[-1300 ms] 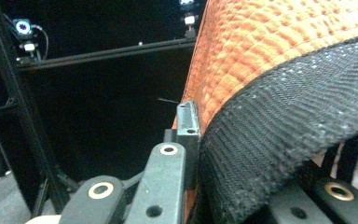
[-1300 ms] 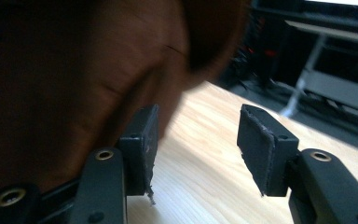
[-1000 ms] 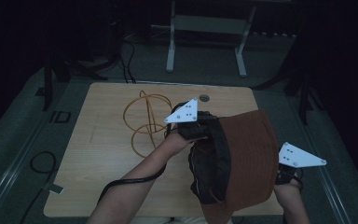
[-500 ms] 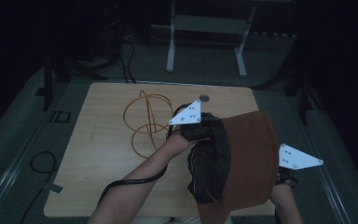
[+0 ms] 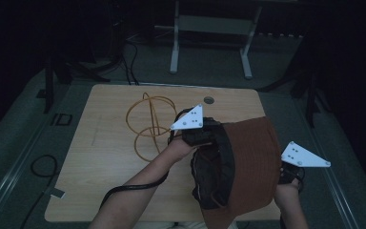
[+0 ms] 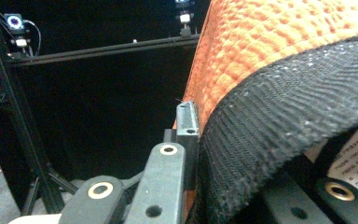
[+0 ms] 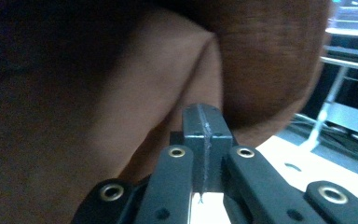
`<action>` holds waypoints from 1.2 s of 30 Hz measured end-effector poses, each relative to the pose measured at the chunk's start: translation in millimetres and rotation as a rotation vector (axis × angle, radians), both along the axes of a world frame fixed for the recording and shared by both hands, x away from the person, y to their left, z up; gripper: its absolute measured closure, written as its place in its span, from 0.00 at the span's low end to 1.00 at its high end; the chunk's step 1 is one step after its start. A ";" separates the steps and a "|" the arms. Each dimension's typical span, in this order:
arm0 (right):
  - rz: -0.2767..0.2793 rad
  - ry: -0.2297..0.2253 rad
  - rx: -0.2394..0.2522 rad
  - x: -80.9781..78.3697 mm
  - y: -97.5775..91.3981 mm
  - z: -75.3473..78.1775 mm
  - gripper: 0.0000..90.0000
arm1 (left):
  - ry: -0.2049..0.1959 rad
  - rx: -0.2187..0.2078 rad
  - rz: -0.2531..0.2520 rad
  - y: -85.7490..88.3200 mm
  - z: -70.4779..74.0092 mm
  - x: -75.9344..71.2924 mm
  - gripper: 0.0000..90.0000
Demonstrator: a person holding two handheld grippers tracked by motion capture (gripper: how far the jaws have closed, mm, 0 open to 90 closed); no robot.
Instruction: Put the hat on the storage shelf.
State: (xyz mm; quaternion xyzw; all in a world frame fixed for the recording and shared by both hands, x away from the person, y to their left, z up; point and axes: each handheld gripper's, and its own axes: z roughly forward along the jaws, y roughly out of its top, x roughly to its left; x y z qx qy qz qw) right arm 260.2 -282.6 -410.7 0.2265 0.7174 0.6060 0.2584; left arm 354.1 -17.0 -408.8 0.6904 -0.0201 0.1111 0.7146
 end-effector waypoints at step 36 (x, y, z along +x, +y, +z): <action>0.076 0.050 0.063 10.3 0.3 4.3 0.98 | 0.044 0.014 -0.036 -0.9 8.8 -4.6 0.61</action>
